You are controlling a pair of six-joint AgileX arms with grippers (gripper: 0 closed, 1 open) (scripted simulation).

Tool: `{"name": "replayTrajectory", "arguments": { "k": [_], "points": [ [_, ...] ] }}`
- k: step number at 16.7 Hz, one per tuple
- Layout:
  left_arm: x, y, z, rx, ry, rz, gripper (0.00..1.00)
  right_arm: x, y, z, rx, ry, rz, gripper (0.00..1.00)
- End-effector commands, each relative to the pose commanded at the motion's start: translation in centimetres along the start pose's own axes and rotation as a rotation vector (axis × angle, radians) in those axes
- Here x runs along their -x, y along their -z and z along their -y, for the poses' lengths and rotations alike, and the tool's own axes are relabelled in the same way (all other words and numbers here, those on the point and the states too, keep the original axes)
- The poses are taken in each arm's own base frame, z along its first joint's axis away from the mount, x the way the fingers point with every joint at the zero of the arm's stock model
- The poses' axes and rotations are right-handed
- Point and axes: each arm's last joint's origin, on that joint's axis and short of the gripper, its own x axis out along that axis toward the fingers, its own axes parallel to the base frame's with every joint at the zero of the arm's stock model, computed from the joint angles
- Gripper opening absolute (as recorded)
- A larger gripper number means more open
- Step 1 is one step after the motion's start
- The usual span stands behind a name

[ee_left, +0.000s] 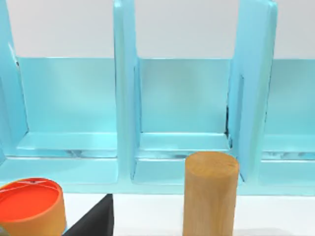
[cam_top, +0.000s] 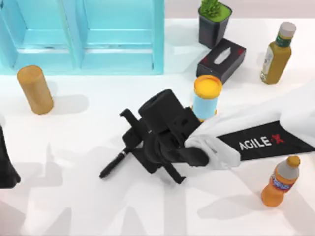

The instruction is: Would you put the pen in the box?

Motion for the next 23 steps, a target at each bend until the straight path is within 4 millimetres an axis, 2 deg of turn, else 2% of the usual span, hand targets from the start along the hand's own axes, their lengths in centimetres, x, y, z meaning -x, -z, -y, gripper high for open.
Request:
{"name": "replayTrajectory", "arguments": {
  "k": [4, 5, 8, 13, 16, 23],
  "points": [
    [0.0, 0.0, 0.0, 0.000, 0.000, 0.000, 1.00, 0.0, 0.0, 0.0, 0.000, 0.000, 0.000, 0.00],
    [0.0, 0.0, 0.0, 0.000, 0.000, 0.000, 1.00, 1.1, -0.2, -1.3, -0.002, -0.044, 0.002, 0.00],
    [0.0, 0.0, 0.0, 0.000, 0.000, 0.000, 1.00, 1.9, -0.1, -2.2, 0.003, -0.047, -0.001, 0.00],
    [0.0, 0.0, 0.0, 0.000, 0.000, 0.000, 1.00, 6.3, -0.2, -5.9, 0.004, -0.046, 0.003, 0.00],
    [0.0, 0.0, 0.0, 0.000, 0.000, 0.000, 1.00, 8.5, -0.2, -7.4, -0.001, -0.042, 0.002, 0.00],
    [0.0, 0.0, 0.0, 0.000, 0.000, 0.000, 1.00, 9.0, -0.6, -7.6, -0.006, -0.048, 0.002, 0.00]
  ]
}}
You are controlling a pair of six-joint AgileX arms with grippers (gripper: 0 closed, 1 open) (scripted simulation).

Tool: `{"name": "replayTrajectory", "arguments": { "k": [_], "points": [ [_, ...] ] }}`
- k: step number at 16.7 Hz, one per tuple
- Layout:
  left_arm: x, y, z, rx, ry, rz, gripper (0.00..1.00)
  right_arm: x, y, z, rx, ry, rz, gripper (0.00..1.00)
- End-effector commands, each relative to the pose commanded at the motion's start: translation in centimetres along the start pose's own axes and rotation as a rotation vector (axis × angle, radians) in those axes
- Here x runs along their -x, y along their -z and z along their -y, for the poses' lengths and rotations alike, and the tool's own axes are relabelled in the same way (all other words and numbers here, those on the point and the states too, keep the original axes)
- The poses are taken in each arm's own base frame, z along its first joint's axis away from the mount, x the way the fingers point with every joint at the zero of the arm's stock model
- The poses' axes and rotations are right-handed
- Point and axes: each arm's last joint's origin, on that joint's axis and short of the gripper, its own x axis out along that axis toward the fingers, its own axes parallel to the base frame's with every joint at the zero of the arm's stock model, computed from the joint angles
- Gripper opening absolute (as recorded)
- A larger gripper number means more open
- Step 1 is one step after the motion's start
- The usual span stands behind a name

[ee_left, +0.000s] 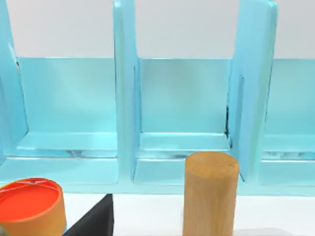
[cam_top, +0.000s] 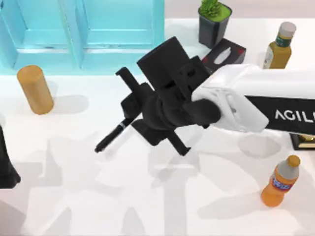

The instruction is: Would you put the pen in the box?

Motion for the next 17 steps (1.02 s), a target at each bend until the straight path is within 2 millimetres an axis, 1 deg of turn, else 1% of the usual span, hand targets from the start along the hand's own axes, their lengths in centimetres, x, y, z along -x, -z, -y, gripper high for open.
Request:
{"name": "replayTrajectory", "arguments": {
  "k": [2, 4, 6, 8, 9, 11, 13, 15, 17],
  "points": [
    [0.0, 0.0, 0.0, 0.000, 0.000, 0.000, 1.00, 1.3, -2.0, -0.3, -0.016, -0.029, 0.009, 0.00],
    [0.0, 0.0, 0.0, 0.000, 0.000, 0.000, 1.00, 3.5, -5.4, -0.3, -0.043, -0.070, 0.033, 0.00],
    [0.0, 0.0, 0.0, 0.000, 0.000, 0.000, 1.00, 6.4, -10.1, 0.5, -0.082, -0.109, 0.080, 0.00],
    [0.0, 0.0, 0.0, 0.000, 0.000, 0.000, 1.00, 9.9, -15.3, 2.4, -0.132, -0.139, 0.149, 0.00],
    [0.0, 0.0, 0.0, 0.000, 0.000, 0.000, 1.00, 11.9, -17.8, 3.9, -0.159, -0.148, 0.191, 0.00],
    [0.0, 0.0, 0.0, 0.000, 0.000, 0.000, 1.00, 16.0, -22.2, 7.6, -0.218, -0.153, 0.279, 0.00],
    [0.0, 0.0, 0.0, 0.000, 0.000, 0.000, 1.00, 20.0, -25.4, 12.2, -0.280, -0.141, 0.366, 0.00],
    [0.0, 0.0, 0.0, 0.000, 0.000, 0.000, 1.00, 23.8, -27.1, 17.1, -0.349, -0.117, 0.446, 0.00],
    [0.0, 0.0, 0.0, 0.000, 0.000, 0.000, 1.00, 27.0, -27.7, 22.1, -0.425, -0.086, 0.515, 0.00]
  ]
}}
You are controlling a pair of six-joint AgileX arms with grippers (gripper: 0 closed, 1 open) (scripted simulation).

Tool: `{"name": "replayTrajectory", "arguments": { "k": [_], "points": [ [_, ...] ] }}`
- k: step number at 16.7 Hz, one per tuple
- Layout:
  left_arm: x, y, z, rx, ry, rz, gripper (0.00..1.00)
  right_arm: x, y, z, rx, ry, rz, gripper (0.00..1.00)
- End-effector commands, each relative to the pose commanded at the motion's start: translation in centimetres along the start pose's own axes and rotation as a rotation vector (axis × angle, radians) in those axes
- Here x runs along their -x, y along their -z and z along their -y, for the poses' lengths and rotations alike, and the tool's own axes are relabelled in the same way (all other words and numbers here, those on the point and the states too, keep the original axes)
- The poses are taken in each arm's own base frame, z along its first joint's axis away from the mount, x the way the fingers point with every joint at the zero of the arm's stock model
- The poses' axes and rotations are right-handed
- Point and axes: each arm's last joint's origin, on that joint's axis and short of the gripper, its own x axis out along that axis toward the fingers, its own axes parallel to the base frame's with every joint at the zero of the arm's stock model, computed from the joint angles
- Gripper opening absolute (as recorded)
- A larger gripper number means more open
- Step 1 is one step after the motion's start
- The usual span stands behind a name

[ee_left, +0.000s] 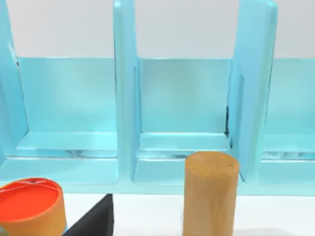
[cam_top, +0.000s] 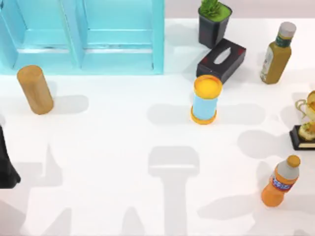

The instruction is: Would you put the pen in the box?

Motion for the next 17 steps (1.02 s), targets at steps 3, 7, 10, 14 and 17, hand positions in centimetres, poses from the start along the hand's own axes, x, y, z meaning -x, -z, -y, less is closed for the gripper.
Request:
{"name": "replayTrajectory", "arguments": {
  "k": [3, 7, 10, 14, 17],
  "points": [
    [0.0, 0.0, 0.0, 0.000, 0.000, 0.000, 1.00, 3.2, -3.6, 5.6, -0.102, 0.057, 0.085, 0.00],
    [0.0, 0.0, 0.0, 0.000, 0.000, 0.000, 1.00, 5.4, -5.0, 10.5, -0.198, 0.115, 0.119, 0.00],
    [0.0, 0.0, 0.0, 0.000, 0.000, 0.000, 1.00, 5.7, -5.1, 11.2, -0.215, 0.125, 0.119, 0.00],
    [0.0, 0.0, 0.0, 0.000, 0.000, 0.000, 1.00, 5.6, -5.1, 11.1, -0.211, 0.125, 0.120, 0.00],
    [0.0, 0.0, 0.0, 0.000, 0.000, 0.000, 1.00, 4.3, -4.6, 10.8, -0.200, 0.117, 0.104, 0.00]
  ]
}}
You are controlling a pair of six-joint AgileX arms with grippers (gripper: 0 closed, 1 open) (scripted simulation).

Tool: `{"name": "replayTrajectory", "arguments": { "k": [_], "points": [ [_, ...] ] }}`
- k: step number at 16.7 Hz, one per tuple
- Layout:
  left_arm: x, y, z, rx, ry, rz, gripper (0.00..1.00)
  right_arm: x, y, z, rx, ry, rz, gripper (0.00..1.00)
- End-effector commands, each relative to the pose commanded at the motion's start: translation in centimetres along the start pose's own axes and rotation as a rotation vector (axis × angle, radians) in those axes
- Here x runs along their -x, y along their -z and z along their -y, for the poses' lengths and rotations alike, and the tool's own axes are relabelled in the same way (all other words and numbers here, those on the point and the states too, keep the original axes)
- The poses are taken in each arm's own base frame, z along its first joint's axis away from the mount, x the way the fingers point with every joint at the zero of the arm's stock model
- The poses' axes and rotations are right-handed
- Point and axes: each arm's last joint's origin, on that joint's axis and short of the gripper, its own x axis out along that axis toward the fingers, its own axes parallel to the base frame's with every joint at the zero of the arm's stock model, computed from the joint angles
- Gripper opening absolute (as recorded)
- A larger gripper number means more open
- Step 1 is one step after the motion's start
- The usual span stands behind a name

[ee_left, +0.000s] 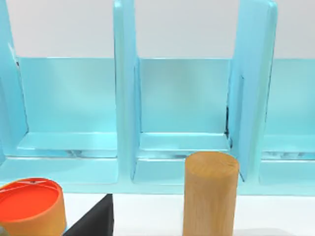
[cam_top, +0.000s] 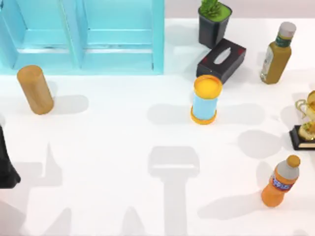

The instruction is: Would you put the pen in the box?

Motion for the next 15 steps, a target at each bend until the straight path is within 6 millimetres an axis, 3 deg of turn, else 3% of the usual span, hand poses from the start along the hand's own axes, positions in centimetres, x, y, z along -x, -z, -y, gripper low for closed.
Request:
{"name": "replayTrajectory", "arguments": {
  "k": [7, 14, 15],
  "points": [
    [0.0, 0.0, 0.0, 0.000, 0.000, 0.000, 1.00, -3.9, 2.4, 0.0, 0.000, 0.003, -0.012, 0.00],
    [0.0, 0.0, 0.0, 0.000, 0.000, 0.000, 1.00, -4.5, 2.4, 0.5, -0.015, 0.007, 0.015, 0.00],
    [0.0, 0.0, 0.0, 0.000, 0.000, 0.000, 1.00, -4.5, 2.4, 0.5, -0.015, 0.007, 0.015, 0.08]
  ]
}}
